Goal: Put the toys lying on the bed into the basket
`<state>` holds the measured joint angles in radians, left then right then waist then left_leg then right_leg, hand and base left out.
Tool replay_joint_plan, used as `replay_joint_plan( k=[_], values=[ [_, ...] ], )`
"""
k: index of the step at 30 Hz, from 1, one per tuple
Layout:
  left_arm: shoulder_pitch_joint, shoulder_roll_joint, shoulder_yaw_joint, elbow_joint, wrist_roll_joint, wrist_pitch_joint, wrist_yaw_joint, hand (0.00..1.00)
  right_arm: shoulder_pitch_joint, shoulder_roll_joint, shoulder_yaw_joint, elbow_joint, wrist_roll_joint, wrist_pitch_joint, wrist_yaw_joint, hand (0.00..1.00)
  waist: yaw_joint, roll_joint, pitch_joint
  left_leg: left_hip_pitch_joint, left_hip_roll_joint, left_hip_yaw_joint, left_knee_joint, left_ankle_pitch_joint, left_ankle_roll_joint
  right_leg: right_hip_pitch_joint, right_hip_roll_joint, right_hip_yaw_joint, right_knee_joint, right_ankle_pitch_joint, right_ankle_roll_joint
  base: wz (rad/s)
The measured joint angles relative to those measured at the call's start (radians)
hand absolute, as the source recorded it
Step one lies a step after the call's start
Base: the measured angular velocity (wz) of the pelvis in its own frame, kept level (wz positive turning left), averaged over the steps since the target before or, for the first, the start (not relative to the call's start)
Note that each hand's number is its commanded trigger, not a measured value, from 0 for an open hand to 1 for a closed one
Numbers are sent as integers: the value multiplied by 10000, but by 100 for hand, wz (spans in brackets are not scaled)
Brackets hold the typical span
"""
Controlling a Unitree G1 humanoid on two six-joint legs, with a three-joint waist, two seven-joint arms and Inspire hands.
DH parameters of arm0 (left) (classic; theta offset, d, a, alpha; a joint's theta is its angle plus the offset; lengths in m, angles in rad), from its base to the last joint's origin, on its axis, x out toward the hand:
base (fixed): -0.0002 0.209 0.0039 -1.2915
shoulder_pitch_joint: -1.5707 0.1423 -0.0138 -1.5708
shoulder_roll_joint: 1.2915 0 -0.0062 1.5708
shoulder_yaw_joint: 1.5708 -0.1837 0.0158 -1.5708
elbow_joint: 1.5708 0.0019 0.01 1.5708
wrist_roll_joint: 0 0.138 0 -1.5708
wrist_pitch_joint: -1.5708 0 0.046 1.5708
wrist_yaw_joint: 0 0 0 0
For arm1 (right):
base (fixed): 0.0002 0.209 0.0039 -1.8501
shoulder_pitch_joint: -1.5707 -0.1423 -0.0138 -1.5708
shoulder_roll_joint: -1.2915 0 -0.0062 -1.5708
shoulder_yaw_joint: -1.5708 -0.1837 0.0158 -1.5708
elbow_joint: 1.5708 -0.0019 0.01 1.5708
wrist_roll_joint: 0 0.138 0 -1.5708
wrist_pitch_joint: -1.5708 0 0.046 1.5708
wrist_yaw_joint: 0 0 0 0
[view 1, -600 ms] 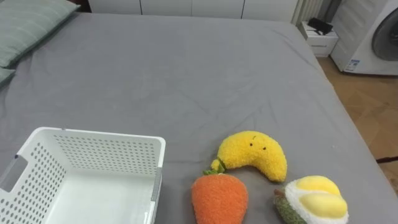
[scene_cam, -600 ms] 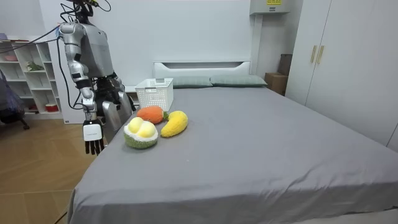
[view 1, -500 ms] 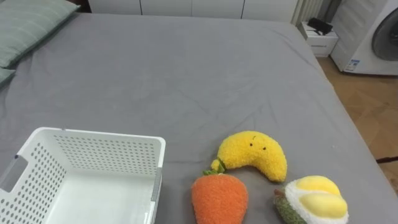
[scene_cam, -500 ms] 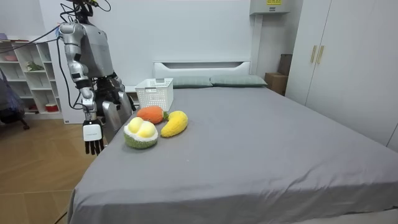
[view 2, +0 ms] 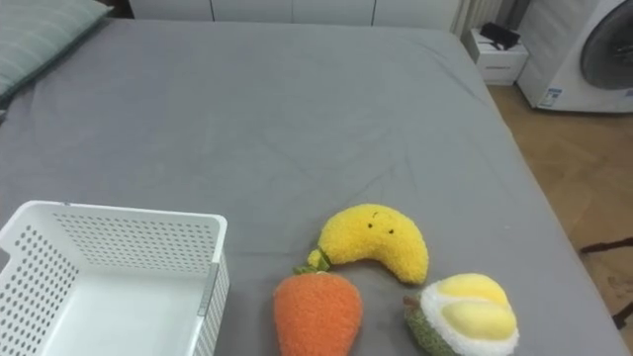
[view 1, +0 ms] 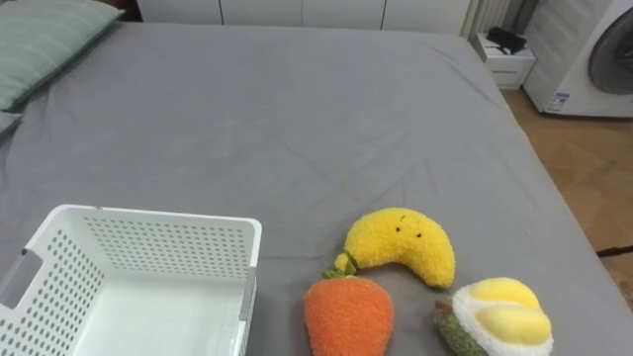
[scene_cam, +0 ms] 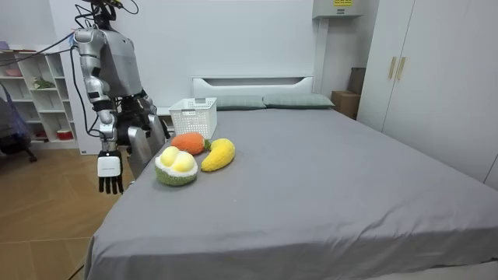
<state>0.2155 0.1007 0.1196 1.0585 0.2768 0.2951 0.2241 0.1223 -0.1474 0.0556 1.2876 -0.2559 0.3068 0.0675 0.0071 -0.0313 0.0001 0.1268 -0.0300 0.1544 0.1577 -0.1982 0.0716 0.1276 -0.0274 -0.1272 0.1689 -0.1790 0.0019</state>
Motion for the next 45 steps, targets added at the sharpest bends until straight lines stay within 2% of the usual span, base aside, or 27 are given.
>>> replay_joint_plan(
  k=[5, 10, 13, 16, 19, 22, 26, 30, 33, 35, 38, 42, 45],
  values=[
    [96, 11, 84, -11, -10, 51, -31, 0, 17, 6, -114, 3, 402, 10, -3, 0, -35, 1, -7, 55, -3, -2, -13, 0, -1, 19, 18, 4, -2, 0, 0, 0],
    [110, 13, 419, -33, -7, 30, -151, 0, 38, 13, -1065, 228, 1599, -4, -335, 0, -100, -74, -27, 117, -3, -11, -37, 4, -7, 78, -24, 19, -3, -7, -4, -1],
    [110, 41, 772, -96, -60, 27, -127, 0, 138, 5, -1674, 271, 2658, -15, -835, 0, -157, -169, -8, 181, 2, 5, -53, 13, -18, 109, -18, 41, -4, -8, -8, -1],
    [113, 65, 1062, -95, -111, 14, -52, 0, 181, -40, -2328, 269, 3586, -147, -1385, 0, -361, -230, 3, 193, 2, 10, -54, 13, -17, 134, -13, 75, -9, -8, -8, -1],
    [97, 167, 1208, -91, -127, -271, 142, 0, 190, -184, -2895, 228, 4659, -386, -1944, 0, -439, -243, 6, 175, 7, 69, -66, 12, -17, 106, -1, 146, -2, -8, -7, -5],
    [116, 251, 1326, -86, -125, -474, 253, 0, 188, -274, -3084, -165, 5197, -553, -2321, 0, -448, -263, -2, 62, 10, 125, -60, 14, -16, -38, 41, 204, 23, -3, -5, -5],
    [234, 342, 1342, -89, -110, -592, 306, 0, 184, -418, -3161, -1208, 5265, -692, -2608, 0, -469, -329, -16, 36, 29, 247, -64, 17, -18, -166, 97, 332, 20, 21, -4, -8],
    [285, 503, 1342, -86, -118, -824, 307, 0, 158, -551, -3183, -2706, 5268, -1199, -3040, 0, -450, -446, -13, -17, 46, 323, -99, 16, -19, -260, 125, 417, -9, 48, -3, -7],
    [334, 515, 1344, -74, -117, -1063, 308, 0, 23, -556, -3214, -3244, 5225, -1563, -3313, 0, -406, -468, -32, -146, 47, 335, -83, 17, -18, -388, 124, 420, -19, 93, -2, -1],
    [342, 516, 1342, -64, -118, -1149, 309, 0, -125, -558, -3223, -3248, 5218, -1665, -3444, 0, -335, -497, -32, -203, 56, 357, -79, 16, -18, -446, 125, 420, -14, 105, -6, -2],
    [338, 521, 1332, -66, -88, -1265, 308, 0, -255, -557, -3127, -3666, 5138, -1656, -3677, 0, -240, -467, -85, -374, 80, 394, -58, 20, -20, -606, 136, 418, 31, 160, -24, -3],
    [302, 527, 1319, -142, -11, -1269, 355, 0, -263, -559, -2759, -5003, 4777, -1826, -4073, 0, -245, -415, -68, -538, 101, 400, -52, 23, -25, -743, 146, 346, 13, 220, -43, 0],
    [287, 525, 1321, -156, -10, -1270, 385, 0, -274, -557, -2631, -5649, 4344, -1856, -4189, 0, -38, -410, -48, -549, 104, 403, -59, 24, -26, -756, 154, 371, 20, 230, -48, 0]
  ],
)
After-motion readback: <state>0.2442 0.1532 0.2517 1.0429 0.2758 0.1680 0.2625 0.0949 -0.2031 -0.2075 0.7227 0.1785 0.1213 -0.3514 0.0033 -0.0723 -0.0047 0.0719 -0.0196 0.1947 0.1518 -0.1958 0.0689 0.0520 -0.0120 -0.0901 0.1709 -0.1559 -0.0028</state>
